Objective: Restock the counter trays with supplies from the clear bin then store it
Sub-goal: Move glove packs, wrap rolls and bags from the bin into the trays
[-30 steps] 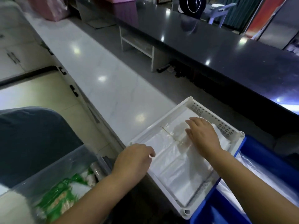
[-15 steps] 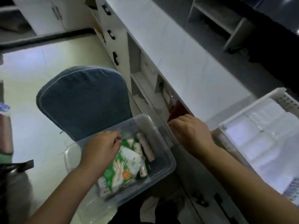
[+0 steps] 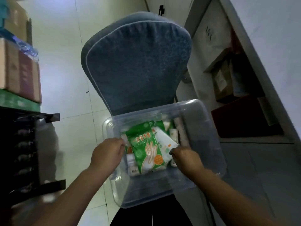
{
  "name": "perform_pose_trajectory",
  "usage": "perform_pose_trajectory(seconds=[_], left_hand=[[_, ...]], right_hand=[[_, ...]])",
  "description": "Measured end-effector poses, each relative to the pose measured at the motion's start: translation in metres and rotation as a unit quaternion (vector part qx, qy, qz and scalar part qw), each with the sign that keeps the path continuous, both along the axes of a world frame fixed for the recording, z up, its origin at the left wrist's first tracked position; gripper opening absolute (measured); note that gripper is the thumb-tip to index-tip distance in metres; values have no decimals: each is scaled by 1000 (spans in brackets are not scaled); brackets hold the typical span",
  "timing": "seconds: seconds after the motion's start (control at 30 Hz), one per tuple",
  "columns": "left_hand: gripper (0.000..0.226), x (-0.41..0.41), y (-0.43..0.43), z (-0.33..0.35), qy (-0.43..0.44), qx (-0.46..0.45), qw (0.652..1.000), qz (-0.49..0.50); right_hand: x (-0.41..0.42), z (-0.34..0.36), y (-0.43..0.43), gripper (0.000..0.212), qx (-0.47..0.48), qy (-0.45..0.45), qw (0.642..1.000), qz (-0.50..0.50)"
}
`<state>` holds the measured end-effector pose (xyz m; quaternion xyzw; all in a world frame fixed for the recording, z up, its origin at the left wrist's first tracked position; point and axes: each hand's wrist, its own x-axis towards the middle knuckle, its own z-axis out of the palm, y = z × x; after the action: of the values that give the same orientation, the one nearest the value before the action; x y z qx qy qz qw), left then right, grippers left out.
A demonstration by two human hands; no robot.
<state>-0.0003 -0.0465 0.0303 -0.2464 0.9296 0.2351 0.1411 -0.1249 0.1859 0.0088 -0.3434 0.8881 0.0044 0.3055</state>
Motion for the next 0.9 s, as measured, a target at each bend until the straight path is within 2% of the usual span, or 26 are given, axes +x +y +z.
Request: perform_pose_trajectory(seconds=[0.07, 0.13, 0.2, 0.27, 0.37, 0.4, 0.5, 0.7, 0.77, 0.83, 0.87, 0.9], left_hand=[[15, 1, -3, -19, -34, -26, 998, -41], [9, 3, -5, -37, -68, -56, 992, -88], [19, 5, -8, -55, -84, -83, 987, -110], [21, 7, -11, -71, -80, -101, 984, -125], [15, 11, -14, -86, -71, -118, 983, -122], [9, 12, -14, -90, -60, -123, 984, -117], [10, 14, -14, -95, -34, -135, 984, -108], [7, 18, -4, -82, -46, -109, 990, -81], [13, 14, 2, -68, -25, -70, 997, -22], [25, 6, 11, -53, 4, 52, 995, 89], [40, 0, 14, -44, 3, 163, 971, 173], [54, -3, 16, -39, -1, 275, 929, 249]], right_hand=[[5, -39, -13, 23, 34, -14, 998, 53], [8, -81, -24, 31, 19, -16, 999, 40], [11, -117, -36, 39, 8, -29, 999, -20], [16, -145, -47, 37, -8, -34, 993, -109], [28, -170, -63, 49, 9, -111, 966, -231], [32, -177, -67, 47, 5, -137, 953, -272], [43, -175, -79, 15, -24, -179, 923, -339], [51, -124, -74, 13, -149, -192, 897, -369], [44, -96, -67, 18, -217, -224, 861, -401], [35, -69, -61, 16, -282, -271, 809, -438], [31, -58, -59, 13, -313, -303, 779, -450], [28, -48, -59, 14, -336, -332, 755, -455]])
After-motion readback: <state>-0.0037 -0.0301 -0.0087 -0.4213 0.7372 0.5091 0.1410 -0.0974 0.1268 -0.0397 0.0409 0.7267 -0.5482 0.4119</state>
